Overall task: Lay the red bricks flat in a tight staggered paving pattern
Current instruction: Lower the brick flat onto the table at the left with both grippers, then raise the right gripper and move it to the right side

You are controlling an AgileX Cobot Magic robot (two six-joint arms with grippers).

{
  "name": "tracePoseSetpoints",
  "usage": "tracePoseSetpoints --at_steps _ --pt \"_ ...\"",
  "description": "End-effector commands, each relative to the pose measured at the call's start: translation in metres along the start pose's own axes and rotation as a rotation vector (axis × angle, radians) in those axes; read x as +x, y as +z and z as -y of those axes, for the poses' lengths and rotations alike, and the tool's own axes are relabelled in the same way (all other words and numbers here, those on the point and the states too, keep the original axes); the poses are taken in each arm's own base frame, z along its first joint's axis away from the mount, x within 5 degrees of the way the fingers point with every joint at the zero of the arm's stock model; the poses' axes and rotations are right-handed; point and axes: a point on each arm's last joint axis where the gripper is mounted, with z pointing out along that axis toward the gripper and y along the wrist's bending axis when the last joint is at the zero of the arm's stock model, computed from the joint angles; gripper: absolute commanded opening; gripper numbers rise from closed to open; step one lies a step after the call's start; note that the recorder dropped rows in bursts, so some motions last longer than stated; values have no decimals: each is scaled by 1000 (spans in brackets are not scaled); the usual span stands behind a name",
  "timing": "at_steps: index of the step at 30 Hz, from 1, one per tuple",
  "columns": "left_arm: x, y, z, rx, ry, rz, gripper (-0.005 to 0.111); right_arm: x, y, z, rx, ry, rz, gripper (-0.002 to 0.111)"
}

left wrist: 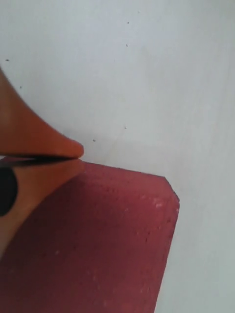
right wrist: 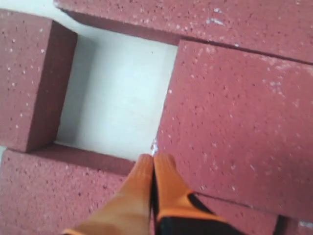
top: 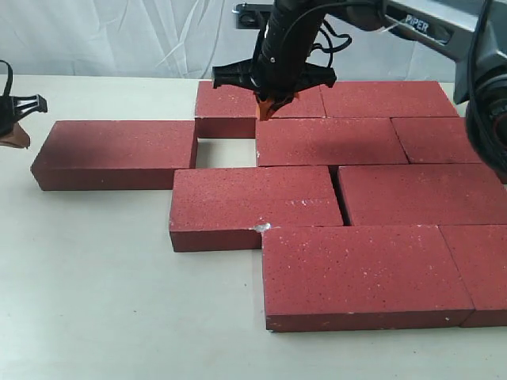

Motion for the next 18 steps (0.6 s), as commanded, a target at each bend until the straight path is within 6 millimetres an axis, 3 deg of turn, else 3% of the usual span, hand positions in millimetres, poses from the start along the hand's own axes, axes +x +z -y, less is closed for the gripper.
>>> tracePoseSetpoints --at_steps 1,7,12,15,18 --pt "-1 -42 16 34 27 32 0 5 -21 -10 7 -70 0 -1" --pt "25 -78 49 78 104 48 0 19 -37 -37 -85 -87 -9 -1" --pt "58 -94 71 112 171 38 0 51 -47 -45 -113 -112 -90 -1" --pt "80 -103 78 128 202 19 0 74 -66 -27 -103 -89 -71 -1" --pt "108 -112 73 131 206 -24 0 113 -87 15 -85 -29 -24 -1"
